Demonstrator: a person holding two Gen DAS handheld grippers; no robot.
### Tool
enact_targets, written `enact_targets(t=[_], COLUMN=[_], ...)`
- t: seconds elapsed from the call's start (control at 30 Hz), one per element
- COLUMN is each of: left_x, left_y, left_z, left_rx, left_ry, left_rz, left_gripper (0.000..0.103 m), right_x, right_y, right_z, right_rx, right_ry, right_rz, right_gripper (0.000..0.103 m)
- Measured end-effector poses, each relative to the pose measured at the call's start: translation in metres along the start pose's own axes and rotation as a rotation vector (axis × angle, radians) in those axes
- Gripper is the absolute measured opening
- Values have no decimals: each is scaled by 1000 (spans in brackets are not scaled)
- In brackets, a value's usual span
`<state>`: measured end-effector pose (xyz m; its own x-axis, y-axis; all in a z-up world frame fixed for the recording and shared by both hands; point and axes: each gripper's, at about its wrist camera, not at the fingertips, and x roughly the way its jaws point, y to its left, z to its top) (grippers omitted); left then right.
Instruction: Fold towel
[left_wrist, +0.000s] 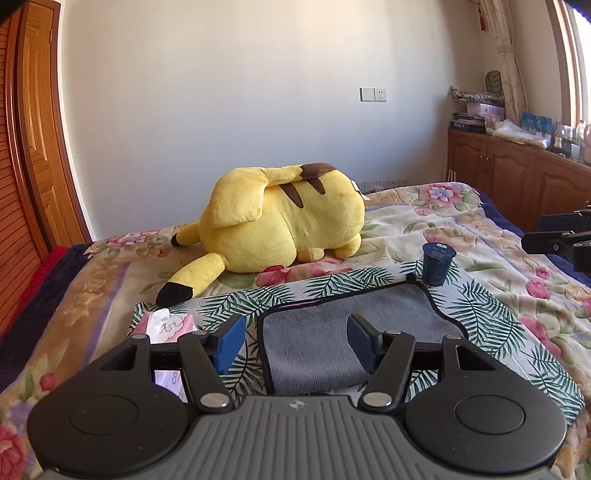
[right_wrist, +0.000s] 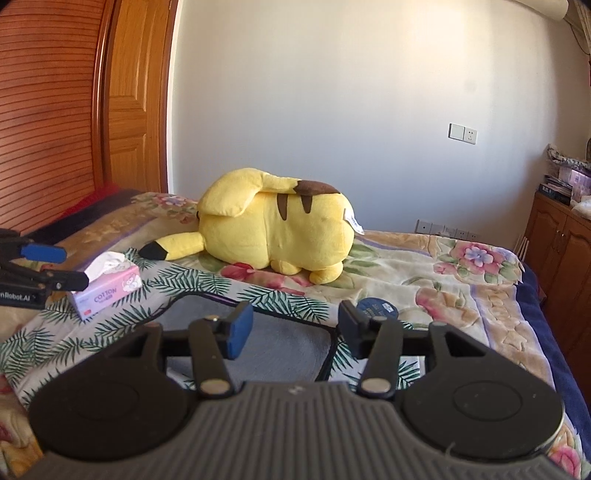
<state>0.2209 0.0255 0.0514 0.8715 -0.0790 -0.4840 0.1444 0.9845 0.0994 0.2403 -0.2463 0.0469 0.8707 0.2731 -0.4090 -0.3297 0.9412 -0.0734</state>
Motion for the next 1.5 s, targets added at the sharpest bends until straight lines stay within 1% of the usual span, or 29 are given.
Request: enact_targets(t=[0.13, 0.2, 0.27, 0.3, 0.33, 0.37, 0.43, 0.47, 0.5, 0.53, 0.57, 0.63, 0.7, 0.73, 0.77, 0.93, 1.27, 1.5], left_x=[-17, -24, -33, -37, -41, -45, -53, -58, -61, -65, -68, -72, -76, -78, -80, -87, -105, -126], left_y=[-2, -5, -8, -9, -10, -12, -15, -17, -19, -21, -22, -25, -28, -29, -31, -36, -48, -56], left_z=[-3, -5, -7, -7, -8, -9, -11, -11, -12, -12, -12, -12, -14, -15, -16, -24, -38, -46], left_rx=[4, 9, 9, 8, 6, 1, -6, -8, -8, -8, -8, -7, -1, 4, 12, 15, 16, -11], left_ry=[-3, -6, -7, -8, -9, -12, -21, -27, -31, -35, -37, -36, -40, -44, -46, -42, -33, -32], left_rz=[-3, -5, -10, -13, -16, -19, -23, -23, -24, -25, -24, -23, -22, -21, -18, -16, -46, -53], left_gripper=[44, 45, 46, 47, 50, 52, 63, 65, 69, 72, 74, 79, 84, 86, 86, 87, 87, 87], right_x=[-14, -21, -27, -27, -31, -34, -42, -45, -49, -52, -55, -59, -61, -62, -64, -70, -86, -104], right_y=[4, 6, 6, 6, 7, 8, 10, 10, 11, 11, 11, 12, 11, 11, 11, 11, 12, 16], right_z=[-3, -4, -6, -6, -7, -7, -9, -9, -10, -11, -11, -12, -13, -14, -15, -20, -34, -41], right_rx=[2, 6, 8, 6, 4, 3, 5, 7, 9, 12, 14, 19, 30, 34, 40, 65, 90, 89], right_ry=[-4, -4, -4, -5, -5, -5, -9, -13, -14, -15, -16, -13, -8, -8, -14, -9, -11, -16], right_rz=[-1, -1, 0, -1, -2, -3, -6, -8, -10, -11, -11, -9, -12, -15, -18, -22, -55, -64], right_gripper=[55, 58, 65, 66, 68, 72, 79, 82, 84, 89, 90, 90, 94, 101, 103, 103, 103, 103])
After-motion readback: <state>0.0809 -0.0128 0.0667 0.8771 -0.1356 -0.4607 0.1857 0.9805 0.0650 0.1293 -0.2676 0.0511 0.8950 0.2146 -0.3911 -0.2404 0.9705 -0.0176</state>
